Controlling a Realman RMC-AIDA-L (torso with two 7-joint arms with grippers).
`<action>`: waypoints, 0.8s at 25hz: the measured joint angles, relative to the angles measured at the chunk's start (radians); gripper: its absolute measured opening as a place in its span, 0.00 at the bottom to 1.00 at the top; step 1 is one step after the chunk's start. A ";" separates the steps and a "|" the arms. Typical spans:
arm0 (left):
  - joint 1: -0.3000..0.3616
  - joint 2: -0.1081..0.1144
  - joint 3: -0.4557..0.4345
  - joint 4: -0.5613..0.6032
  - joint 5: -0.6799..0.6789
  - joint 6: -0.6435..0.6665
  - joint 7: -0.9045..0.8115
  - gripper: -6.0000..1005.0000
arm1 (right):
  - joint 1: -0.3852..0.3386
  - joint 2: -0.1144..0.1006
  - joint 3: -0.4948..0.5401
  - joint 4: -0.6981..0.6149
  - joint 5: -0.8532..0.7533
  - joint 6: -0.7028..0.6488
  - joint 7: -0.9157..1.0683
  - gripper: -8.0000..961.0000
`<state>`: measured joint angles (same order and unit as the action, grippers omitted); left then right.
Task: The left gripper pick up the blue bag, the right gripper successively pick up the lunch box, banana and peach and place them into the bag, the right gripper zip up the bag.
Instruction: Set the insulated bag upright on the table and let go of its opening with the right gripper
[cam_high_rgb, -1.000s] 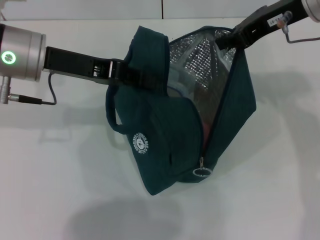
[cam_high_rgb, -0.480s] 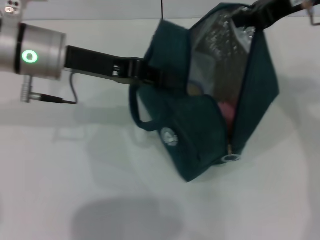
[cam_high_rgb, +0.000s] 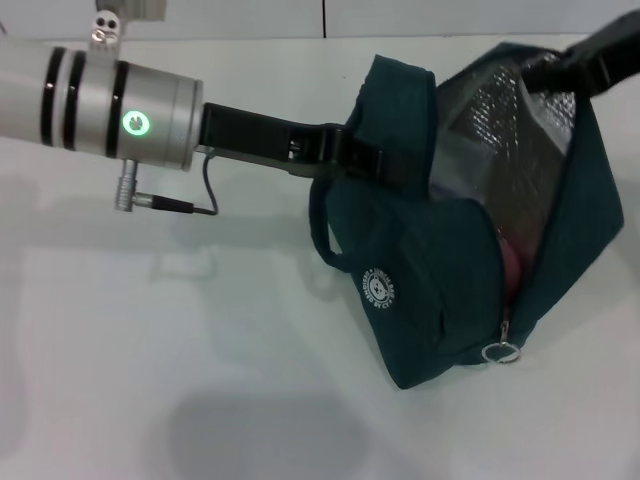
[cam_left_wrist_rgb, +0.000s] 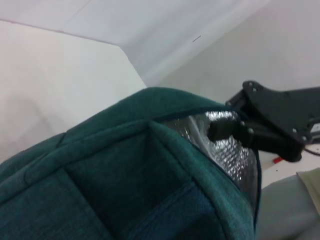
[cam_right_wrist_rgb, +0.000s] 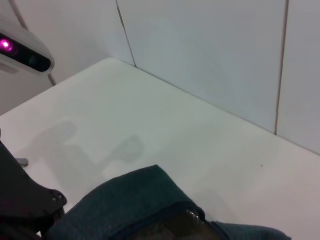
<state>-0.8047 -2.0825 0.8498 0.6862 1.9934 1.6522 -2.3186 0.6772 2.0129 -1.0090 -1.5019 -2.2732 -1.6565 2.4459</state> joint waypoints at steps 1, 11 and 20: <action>-0.001 0.000 0.000 -0.014 0.000 -0.009 0.010 0.04 | -0.006 0.001 0.000 0.002 0.002 0.005 -0.003 0.06; 0.016 0.000 -0.002 -0.030 0.000 -0.056 0.031 0.04 | -0.080 -0.006 0.040 0.054 0.184 0.081 -0.093 0.13; 0.026 0.001 -0.003 -0.031 0.002 -0.071 0.031 0.04 | -0.090 -0.008 0.077 0.058 0.192 0.040 -0.141 0.34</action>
<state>-0.7784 -2.0815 0.8465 0.6553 1.9951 1.5811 -2.2871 0.5874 2.0049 -0.9316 -1.4441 -2.0810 -1.6165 2.3047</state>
